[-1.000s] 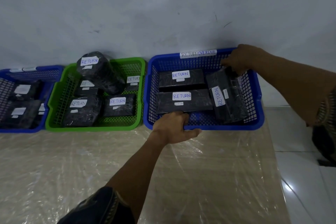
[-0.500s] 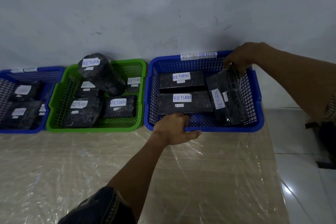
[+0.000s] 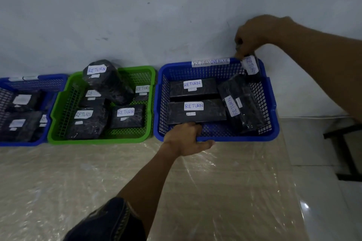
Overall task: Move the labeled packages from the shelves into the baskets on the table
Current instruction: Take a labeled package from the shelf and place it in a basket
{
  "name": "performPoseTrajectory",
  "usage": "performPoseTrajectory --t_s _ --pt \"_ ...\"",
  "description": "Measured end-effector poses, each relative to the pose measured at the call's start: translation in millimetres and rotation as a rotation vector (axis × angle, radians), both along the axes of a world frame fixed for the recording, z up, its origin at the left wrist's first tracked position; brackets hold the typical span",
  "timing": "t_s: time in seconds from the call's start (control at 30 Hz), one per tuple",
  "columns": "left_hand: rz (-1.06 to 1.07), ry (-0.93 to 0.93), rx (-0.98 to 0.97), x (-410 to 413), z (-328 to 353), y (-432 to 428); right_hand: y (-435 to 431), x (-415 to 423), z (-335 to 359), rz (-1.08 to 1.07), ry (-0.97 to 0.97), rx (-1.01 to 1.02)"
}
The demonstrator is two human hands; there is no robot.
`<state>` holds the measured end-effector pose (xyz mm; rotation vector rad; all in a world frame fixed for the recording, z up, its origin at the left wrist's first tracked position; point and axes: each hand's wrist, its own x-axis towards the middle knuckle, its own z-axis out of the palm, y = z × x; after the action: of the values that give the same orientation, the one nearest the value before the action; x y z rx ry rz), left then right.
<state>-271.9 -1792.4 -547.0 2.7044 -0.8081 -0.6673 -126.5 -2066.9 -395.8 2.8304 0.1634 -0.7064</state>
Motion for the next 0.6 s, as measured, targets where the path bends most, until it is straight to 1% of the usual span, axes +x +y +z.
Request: performPoseTrajectory --t_s 0.1,0.17,0.2,0.27,0.3,0.37,0.4,0.47,0.5,0.6 --pt "0.0 0.001 0.013 -0.6 -0.1 0.2 5.7 -6.8 11.7 0.066 -0.198 0.007" --pt "0.002 0.009 0.025 -0.6 0.3 0.0 10.6 -11.1 18.9 0.037 -0.216 0.072" --pt "0.003 0.009 0.028 -0.6 1.4 -0.4 14.1 -12.4 19.9 -0.011 -0.159 0.138" --pt "-0.002 0.009 0.027 -0.9 2.6 -1.0 20.6 -14.9 13.9 -0.16 0.091 0.302" --pt "-0.005 0.01 0.025 -1.2 3.5 -1.3 23.9 -18.6 8.0 -0.233 0.224 0.352" --pt "-0.011 0.007 0.022 -1.6 4.1 -1.5 26.9 -29.4 -8.2 -0.358 0.432 0.362" --pt "-0.011 0.004 0.022 -1.7 4.3 -1.5 26.9 -37.1 -17.1 -0.397 0.5 0.337" --pt "-0.005 -0.002 0.025 -1.6 4.4 -1.5 26.9 -54.0 -32.7 -0.44 0.581 0.3" --pt "-0.002 -0.002 0.027 -1.3 4.0 -1.5 26.6 -60.8 -40.0 -0.47 0.59 0.338" --pt "0.0 -0.007 0.02 -1.7 3.2 -1.7 23.3 -68.3 -52.4 -0.523 0.485 0.514"
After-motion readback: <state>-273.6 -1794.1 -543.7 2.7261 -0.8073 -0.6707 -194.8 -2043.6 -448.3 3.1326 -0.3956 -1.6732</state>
